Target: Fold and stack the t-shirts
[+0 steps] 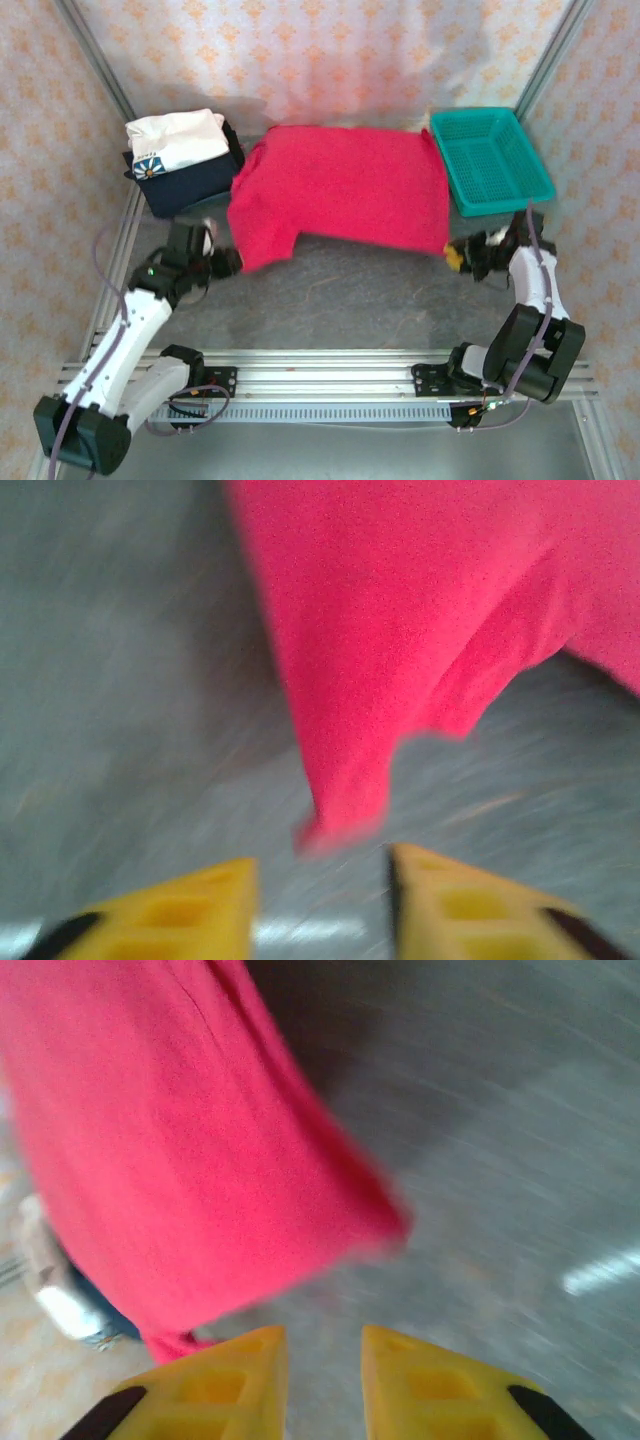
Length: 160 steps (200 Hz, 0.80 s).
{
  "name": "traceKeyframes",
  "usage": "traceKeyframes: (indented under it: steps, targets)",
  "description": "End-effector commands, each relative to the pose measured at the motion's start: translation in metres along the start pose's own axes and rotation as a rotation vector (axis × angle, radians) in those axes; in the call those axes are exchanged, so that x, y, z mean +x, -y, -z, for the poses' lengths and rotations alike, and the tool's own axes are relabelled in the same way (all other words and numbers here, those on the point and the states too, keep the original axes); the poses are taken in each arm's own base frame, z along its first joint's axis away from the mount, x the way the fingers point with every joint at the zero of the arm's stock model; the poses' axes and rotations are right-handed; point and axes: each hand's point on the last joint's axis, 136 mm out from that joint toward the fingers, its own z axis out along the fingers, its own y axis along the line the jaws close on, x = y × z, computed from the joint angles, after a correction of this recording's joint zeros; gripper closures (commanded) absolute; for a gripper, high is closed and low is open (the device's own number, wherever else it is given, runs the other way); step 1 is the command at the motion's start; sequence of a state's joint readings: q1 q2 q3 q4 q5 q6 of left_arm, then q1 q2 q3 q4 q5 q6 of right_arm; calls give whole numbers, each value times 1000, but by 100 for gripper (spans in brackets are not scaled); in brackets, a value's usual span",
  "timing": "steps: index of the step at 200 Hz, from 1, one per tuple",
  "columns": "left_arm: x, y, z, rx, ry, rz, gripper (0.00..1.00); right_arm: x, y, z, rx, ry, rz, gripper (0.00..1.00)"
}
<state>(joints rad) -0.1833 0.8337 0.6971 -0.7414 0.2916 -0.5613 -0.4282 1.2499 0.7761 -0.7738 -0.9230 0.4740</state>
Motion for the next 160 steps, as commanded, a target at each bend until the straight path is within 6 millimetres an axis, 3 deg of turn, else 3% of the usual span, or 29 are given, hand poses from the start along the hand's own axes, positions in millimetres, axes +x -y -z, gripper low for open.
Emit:
traceKeyframes:
  steps: [1,5,8,23,46,75,93,113,160]
  targets:
    - [22,-40,13,-68,105,265,23,12,42,5,124,53,25,43]
    - [23,-38,15,-43,115,285,4,9,32,7,92,66,39,39]
    - [23,-39,17,-34,126,298,1,6,29,9,87,81,37,38]
    - [18,-49,33,-71,198,338,0,-10,22,21,117,169,23,31]
    - [2,-49,44,-121,237,315,0,-21,10,27,110,190,2,29]
    - [-24,-12,32,-86,143,254,0,-27,-21,36,45,214,54,27]
    - [-24,-8,21,-138,44,230,0,-16,-28,32,80,152,95,27]
    - [-11,-13,7,-202,-74,208,0,3,-20,31,155,106,126,28]
    - [29,-21,-29,-223,-284,225,12,67,28,6,261,-27,124,33]
